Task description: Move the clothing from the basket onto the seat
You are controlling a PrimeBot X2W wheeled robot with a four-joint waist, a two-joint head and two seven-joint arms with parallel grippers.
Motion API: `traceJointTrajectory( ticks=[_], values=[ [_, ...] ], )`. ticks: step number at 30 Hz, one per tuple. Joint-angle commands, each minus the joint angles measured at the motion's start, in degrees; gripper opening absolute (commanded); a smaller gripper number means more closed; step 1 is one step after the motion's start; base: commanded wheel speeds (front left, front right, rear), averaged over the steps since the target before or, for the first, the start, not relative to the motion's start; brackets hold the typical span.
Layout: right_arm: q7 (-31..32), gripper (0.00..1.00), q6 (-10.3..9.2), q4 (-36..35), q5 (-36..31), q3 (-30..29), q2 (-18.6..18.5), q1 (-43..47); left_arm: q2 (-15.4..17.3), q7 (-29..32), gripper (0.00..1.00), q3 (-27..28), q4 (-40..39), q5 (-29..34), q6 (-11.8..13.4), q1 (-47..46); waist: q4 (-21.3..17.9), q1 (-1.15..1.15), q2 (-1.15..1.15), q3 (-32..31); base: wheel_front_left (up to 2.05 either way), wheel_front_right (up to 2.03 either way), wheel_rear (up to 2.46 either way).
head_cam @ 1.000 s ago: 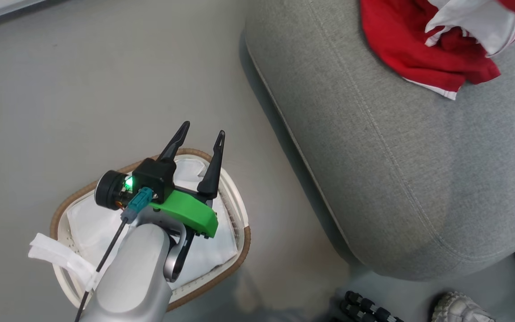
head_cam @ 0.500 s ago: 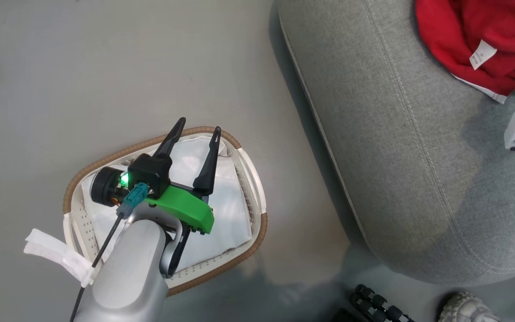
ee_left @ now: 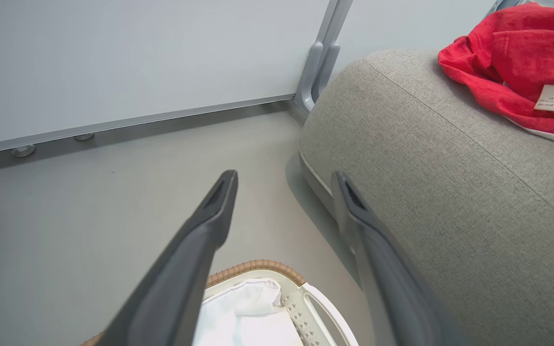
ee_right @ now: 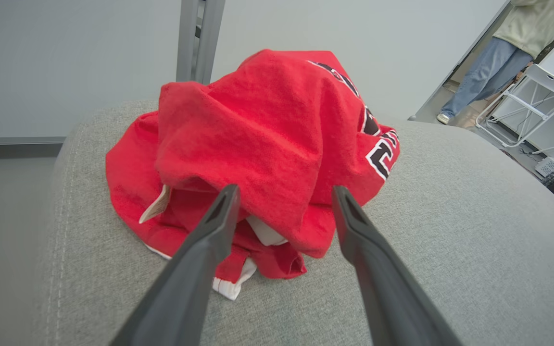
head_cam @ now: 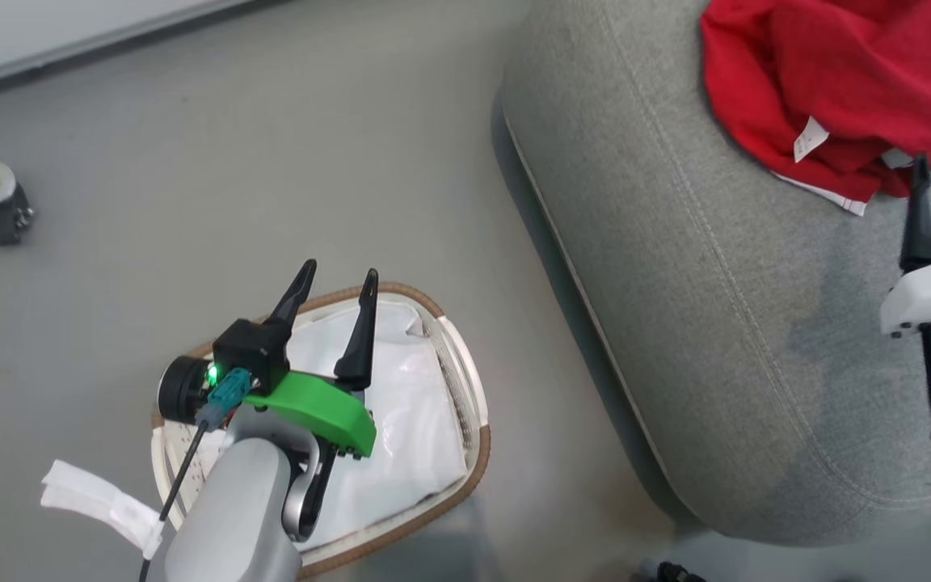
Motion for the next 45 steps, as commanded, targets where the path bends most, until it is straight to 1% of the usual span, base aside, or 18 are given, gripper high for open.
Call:
traceJointTrajectory(
  ticks=[1,4,7,9,12,18,22,26,29,33,40,45],
  values=[
    [0.0,1.0,-0.08,-1.5,1.1,1.4,0.1,1.6,0.0,0.0,1.0,0.6,-0.3,0.2,-0.2,1.5,1.0,0.0,0.0,-4.5,0.0,0.0,0.0],
    [0.0,1.0,-0.08,-4.3,3.1,5.2,0.4,3.3,-0.3,0.0,1.0,1.8,-0.6,0.4,-0.2,3.0,2.4,0.0,0.0,-6.7,0.0,0.0,0.0],
    [0.0,1.0,-0.08,-6.6,4.8,8.4,0.5,4.6,-0.5,0.0,1.0,2.8,-0.8,0.6,-0.1,4.6,4.7,0.0,0.0,-8.8,0.0,0.0,0.0],
    [0.0,1.0,-0.08,-8.0,6.2,9.2,1.5,5.2,-0.5,0.0,1.0,3.4,-1.1,0.5,0.2,5.3,6.5,0.0,0.0,-9.9,0.0,0.0,0.0],
    [0.0,1.0,-0.08,-9.1,7.3,10.5,2.8,6.2,-0.6,0.0,1.0,3.9,-1.7,-0.9,1.2,6.5,9.2,0.0,0.0,-11.2,0.0,0.0,0.0],
    [0.0,1.0,-0.08,-9.0,8.9,13.1,5.4,8.5,-0.6,0.0,1.0,5.4,-0.9,-1.7,4.7,9.0,14.6,0.0,0.0,-14.0,0.0,0.0,0.0],
    [0.0,1.0,-0.08,-8.6,9.5,14.0,6.6,10.2,-0.6,0.0,1.0,7.3,-1.3,-1.5,5.9,10.6,17.3,0.0,0.0,-15.5,0.0,0.0,0.0],
    [0.0,1.0,-0.08,-7.6,9.4,15.3,7.1,12.3,-0.6,0.0,1.0,9.3,-1.9,-0.6,6.7,12.3,19.4,0.0,0.0,-17.0,0.0,0.0,0.0],
    [0.0,1.0,-0.08,-6.9,9.4,15.7,7.2,13.9,-0.6,0.0,1.0,10.7,-2.6,-0.2,7.3,13.9,20.5,0.0,0.0,-18.1,0.0,0.0,0.0],
    [0.0,1.0,-0.08,-6.0,10.3,16.2,7.2,16.2,-0.6,0.0,1.0,11.6,-3.1,0.7,7.0,16.2,21.2,0.0,0.0,-19.6,0.0,0.0,0.0],
    [0.0,1.0,-0.08,-5.1,11.7,17.0,7.2,19.9,-0.6,0.0,1.0,13.3,-3.7,1.2,6.3,20.1,20.5,0.0,0.0,-22.6,0.0,0.0,0.0],
    [0.0,1.0,-0.08,-4.4,12.0,17.2,7.2,21.4,-0.6,0.0,1.0,13.8,-3.8,0.4,5.2,21.7,19.9,0.0,0.0,-23.8,0.0,0.0,0.0]
  ],
)
